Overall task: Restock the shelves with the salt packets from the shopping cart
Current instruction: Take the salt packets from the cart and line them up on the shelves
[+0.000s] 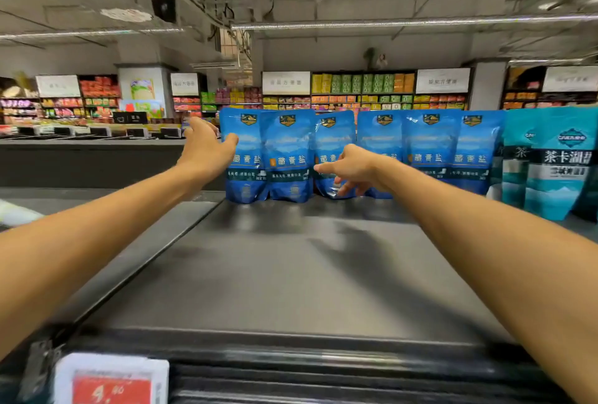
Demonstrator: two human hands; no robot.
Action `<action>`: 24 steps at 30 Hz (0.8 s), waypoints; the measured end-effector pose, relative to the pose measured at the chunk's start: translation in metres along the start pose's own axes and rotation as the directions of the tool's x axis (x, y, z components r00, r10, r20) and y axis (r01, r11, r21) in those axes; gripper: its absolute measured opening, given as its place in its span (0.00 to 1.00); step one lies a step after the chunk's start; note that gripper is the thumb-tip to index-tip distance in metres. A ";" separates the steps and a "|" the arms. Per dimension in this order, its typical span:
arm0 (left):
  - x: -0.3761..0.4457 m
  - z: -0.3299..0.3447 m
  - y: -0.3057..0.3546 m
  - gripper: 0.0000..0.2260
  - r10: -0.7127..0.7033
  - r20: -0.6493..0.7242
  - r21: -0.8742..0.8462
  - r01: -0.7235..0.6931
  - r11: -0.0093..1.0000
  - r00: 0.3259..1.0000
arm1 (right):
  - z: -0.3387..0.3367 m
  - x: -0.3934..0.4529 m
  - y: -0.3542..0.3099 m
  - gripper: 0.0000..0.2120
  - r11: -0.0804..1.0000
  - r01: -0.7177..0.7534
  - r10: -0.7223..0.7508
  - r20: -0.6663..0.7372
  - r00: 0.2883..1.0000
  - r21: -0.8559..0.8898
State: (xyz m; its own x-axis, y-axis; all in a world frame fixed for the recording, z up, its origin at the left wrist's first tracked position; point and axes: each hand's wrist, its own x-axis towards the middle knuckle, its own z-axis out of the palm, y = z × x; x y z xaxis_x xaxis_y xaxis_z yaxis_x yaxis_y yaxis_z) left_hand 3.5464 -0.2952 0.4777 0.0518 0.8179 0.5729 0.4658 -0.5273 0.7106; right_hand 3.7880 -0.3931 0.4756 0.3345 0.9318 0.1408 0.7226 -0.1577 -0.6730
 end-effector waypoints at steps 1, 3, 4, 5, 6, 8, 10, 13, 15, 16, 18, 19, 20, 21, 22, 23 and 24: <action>-0.010 -0.004 0.013 0.13 0.007 0.038 -0.059 -0.005 0.998 0.999 | -0.008 -0.015 0.000 0.24 1.000 0.022 -0.022 -0.004 1.000 0.004; -0.034 -0.010 0.040 0.08 0.057 0.157 -0.103 -0.041 0.994 0.986 | -0.026 -0.052 -0.001 0.21 0.996 0.082 -0.081 -0.025 0.996 0.020; -0.047 -0.010 0.055 0.07 0.093 0.207 -0.139 -0.065 0.988 0.974 | -0.035 -0.070 -0.001 0.19 0.993 0.115 -0.114 -0.041 0.993 0.024; -0.062 -0.010 0.069 0.07 0.134 0.247 -0.182 -0.090 0.979 0.960 | -0.043 -0.088 -0.001 0.17 0.989 0.149 -0.148 -0.059 0.987 0.024; -0.079 -0.008 0.084 0.07 0.178 0.281 -0.225 -0.115 0.968 0.943 | -0.051 -0.109 0.001 0.15 0.984 0.175 -0.173 -0.080 0.982 0.021; -0.116 0.000 0.115 0.08 0.253 0.323 -0.313 -0.149 0.938 0.912 | -0.065 -0.153 0.009 0.14 0.977 0.212 -0.206 -0.129 0.970 0.033; -0.154 0.009 0.146 0.05 0.302 0.328 -0.417 -0.150 0.896 0.895 | -0.077 -0.195 0.022 0.13 0.969 0.236 -0.219 -0.193 0.956 0.070; -0.216 0.027 0.191 0.02 0.329 0.363 -0.550 -0.084 0.831 0.872 | -0.099 -0.268 0.057 0.09 0.951 0.258 -0.197 -0.306 0.932 0.172; -0.258 0.041 0.216 0.02 0.355 0.401 -0.634 -0.024 0.773 0.845 | -0.112 -0.317 0.084 0.07 0.933 0.293 -0.199 -0.375 0.906 0.212; -0.282 0.050 0.228 0.03 0.370 0.426 -0.671 0.014 0.741 0.825 | -0.118 -0.345 0.101 0.06 0.926 0.300 -0.186 -0.414 0.891 0.229; -0.333 0.067 0.250 0.04 0.401 0.474 -0.734 0.100 0.671 0.784 | -0.130 -0.401 0.138 0.06 0.918 0.306 -0.154 -0.484 0.861 0.252; -0.360 0.077 0.260 0.04 0.430 0.503 -0.761 0.149 0.631 0.749 | -0.134 -0.432 0.159 0.06 0.914 0.305 -0.131 -0.518 0.845 0.266; -0.385 0.085 0.266 0.04 0.469 0.524 -0.785 0.190 0.590 0.710 | -0.134 -0.458 0.179 0.05 0.910 0.304 -0.106 -0.550 0.828 0.283; -0.415 0.099 0.273 0.02 0.512 0.549 -0.798 0.233 0.555 0.661 | -0.135 -0.489 0.204 0.05 0.911 0.285 -0.059 -0.589 0.806 0.298; -0.444 0.113 0.280 0.01 0.545 0.569 -0.801 0.267 0.536 0.616 | -0.134 -0.517 0.228 0.05 0.916 0.257 -0.007 -0.625 0.780 0.310; -0.476 0.131 0.286 0.02 0.565 0.593 -0.793 0.296 0.532 0.574 | -0.133 -0.546 0.254 0.06 0.921 0.217 0.055 -0.658 0.751 0.325; -0.507 0.148 0.290 0.03 0.571 0.625 -0.774 0.327 0.542 0.532 | -0.128 -0.575 0.279 0.05 0.923 0.179 0.116 -0.691 0.714 0.340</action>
State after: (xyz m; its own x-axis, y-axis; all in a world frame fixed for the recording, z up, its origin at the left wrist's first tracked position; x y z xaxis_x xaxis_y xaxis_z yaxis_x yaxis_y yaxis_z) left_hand 3.7862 -0.8291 0.3324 0.8457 0.2783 0.4553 -0.4139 -0.1964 0.8889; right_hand 3.8749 -1.0145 0.3002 0.7407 0.4208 0.5238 0.5212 0.1321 -0.8431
